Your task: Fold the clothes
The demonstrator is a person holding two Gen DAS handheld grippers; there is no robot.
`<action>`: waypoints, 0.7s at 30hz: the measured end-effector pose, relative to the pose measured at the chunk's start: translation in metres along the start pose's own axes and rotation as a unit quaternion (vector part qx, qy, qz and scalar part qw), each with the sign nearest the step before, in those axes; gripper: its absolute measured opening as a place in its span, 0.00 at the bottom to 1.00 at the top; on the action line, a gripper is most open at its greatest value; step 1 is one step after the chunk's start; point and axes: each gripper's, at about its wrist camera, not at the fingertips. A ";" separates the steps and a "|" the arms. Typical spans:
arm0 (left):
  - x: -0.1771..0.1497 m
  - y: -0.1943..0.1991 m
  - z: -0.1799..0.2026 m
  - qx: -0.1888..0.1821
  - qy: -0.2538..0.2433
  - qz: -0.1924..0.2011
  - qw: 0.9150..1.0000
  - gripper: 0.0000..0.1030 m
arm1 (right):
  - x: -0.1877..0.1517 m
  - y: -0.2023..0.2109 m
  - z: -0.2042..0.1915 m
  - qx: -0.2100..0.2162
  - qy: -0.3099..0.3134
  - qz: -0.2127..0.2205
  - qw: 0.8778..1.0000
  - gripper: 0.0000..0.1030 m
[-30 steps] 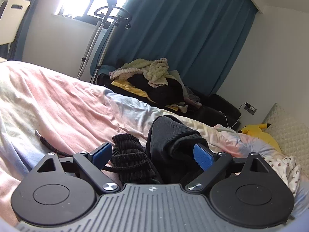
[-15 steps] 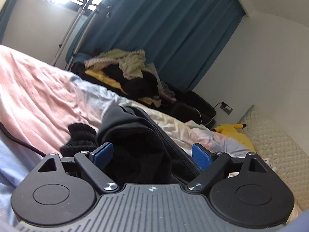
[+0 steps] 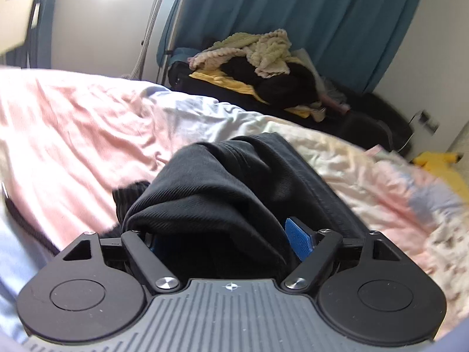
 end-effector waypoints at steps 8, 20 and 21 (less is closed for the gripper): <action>0.009 0.002 -0.059 -0.005 -0.008 -0.001 1.000 0.13 | 0.003 0.010 0.010 0.009 -0.040 0.006 0.999 0.20; -0.019 0.008 -0.092 -0.069 0.038 0.040 0.996 0.21 | 0.016 0.033 0.084 0.050 -0.203 0.078 0.975 0.24; -0.020 0.012 -0.089 -0.068 0.041 0.036 0.996 0.25 | 0.014 0.032 0.093 0.054 -0.231 0.080 0.968 0.24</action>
Point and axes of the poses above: each gripper's, at about its wrist camera, not at the fingertips, and y roughly against the way its jaws point, z to its right, x to its top, and after that the axes turned 8 degrees about z, right-handed
